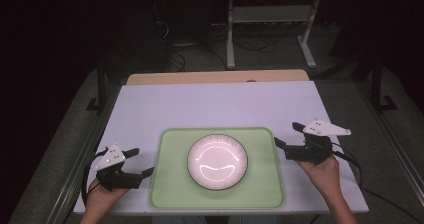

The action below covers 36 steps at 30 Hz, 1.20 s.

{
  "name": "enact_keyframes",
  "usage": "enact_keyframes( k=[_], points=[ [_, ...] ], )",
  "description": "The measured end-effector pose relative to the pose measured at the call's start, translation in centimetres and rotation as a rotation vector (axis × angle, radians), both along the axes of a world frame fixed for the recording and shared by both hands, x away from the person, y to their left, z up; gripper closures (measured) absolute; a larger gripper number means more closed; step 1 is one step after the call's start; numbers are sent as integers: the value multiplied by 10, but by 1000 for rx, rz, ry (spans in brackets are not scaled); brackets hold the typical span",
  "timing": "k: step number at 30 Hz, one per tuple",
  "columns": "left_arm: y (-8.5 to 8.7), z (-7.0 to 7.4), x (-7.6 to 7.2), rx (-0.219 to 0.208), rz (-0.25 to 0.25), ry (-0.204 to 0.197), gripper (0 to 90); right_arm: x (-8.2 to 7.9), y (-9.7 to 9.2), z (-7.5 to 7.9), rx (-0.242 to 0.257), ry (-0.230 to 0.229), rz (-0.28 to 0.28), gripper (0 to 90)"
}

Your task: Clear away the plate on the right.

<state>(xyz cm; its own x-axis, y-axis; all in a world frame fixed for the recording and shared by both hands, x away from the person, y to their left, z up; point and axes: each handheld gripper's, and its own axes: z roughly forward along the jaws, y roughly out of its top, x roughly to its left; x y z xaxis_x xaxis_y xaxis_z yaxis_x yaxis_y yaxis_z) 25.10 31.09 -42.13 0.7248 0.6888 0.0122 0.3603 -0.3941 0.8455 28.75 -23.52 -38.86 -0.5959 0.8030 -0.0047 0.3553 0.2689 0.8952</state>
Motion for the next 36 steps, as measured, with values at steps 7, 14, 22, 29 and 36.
enact_keyframes(
  k=[7, 14, 22, 29, 36],
  points=[
    [0, 0, 0, 2, 2, -1, 146, -6, -13, -1, -2, -1, -14, 174],
    [0, 0, 0, 3, 3, -1, 146, -12, -23, -4, 8, 1, -29, 174],
    [0, 0, -1, 3, 3, -1, 147, -18, -30, -10, 15, 7, -38, 173],
    [1, 0, -1, 0, 5, -1, 146, -24, -35, -14, 19, 9, -40, 172],
    [0, -1, -1, -1, 3, 1, 146, -33, -40, -22, 31, 10, -50, 171]
  ],
)
